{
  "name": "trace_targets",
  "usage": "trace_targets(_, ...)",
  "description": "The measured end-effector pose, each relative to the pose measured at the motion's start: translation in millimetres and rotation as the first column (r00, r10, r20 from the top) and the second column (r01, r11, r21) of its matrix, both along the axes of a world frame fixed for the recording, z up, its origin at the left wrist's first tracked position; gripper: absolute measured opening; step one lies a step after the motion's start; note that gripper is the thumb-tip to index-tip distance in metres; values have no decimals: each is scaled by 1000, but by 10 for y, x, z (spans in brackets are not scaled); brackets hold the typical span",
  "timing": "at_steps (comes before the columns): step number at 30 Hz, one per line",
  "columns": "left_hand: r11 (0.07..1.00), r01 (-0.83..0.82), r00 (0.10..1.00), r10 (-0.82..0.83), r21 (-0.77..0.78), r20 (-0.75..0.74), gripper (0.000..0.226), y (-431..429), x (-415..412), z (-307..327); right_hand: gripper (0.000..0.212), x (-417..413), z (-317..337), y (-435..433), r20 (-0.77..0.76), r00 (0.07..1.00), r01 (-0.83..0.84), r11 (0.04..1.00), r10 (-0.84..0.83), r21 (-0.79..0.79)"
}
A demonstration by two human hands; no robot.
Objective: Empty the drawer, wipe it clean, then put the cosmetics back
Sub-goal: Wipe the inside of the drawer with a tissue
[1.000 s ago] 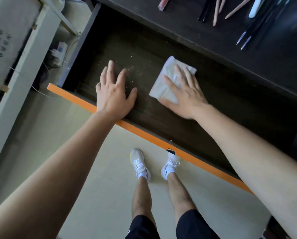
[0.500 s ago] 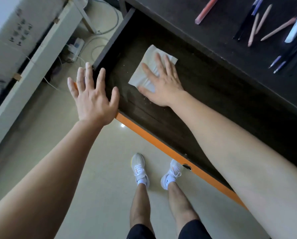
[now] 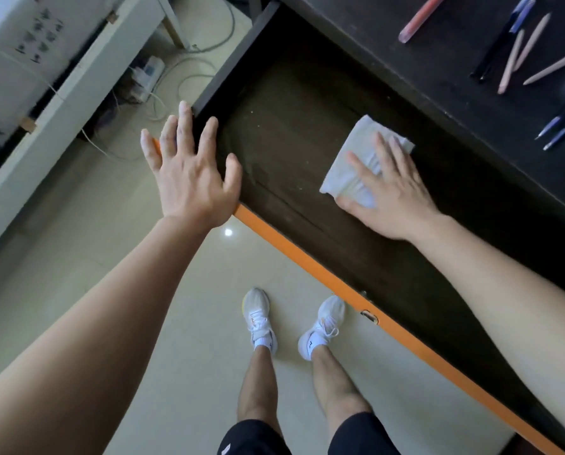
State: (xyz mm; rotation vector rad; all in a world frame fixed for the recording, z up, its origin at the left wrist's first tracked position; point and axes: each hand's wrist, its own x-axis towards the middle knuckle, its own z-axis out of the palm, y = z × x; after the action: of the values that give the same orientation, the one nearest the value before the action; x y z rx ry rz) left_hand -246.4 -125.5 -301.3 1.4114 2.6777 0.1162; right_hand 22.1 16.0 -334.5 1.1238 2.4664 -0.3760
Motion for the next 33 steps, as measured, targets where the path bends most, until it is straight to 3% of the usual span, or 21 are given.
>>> trace_targets(4,1000,9,1000,-10,-18,-16,60,47,10,15,81,-895,-32,228,-85,996,-11,1000,11,-3)
trace_targets(7,1000,6,1000,-6,-24,-24,60,29,22,22,74,-1415,-64,25,-173,977,-132,991,126,-20)
trace_targets(13,1000,6,1000,-7,-20,-19,61,-59,19,4,66,-861,-190,-458,-254,891,-395,918,376,-26)
trace_targets(19,1000,-7,1000,7,-2,-19,68,-65,19,-5,65,-26,-112,-245,-171,967,-192,981,187,-13)
trace_targets(23,1000,-11,1000,11,0,-7,70,-62,22,2,62,-619,-105,-21,-221,975,-41,999,39,-7)
trace_targets(26,1000,-11,1000,11,-3,-10,71,-74,25,2,58,-1298,-137,70,-258,966,-14,999,22,30)
trace_targets(29,1000,-8,1000,9,12,-6,71,-82,31,-11,56,-1738,-157,-78,-249,960,-115,992,125,54)
trace_targets(33,1000,-9,1000,9,2,-8,72,-94,16,-28,57,-1689,-203,-508,-261,899,-361,933,353,19)
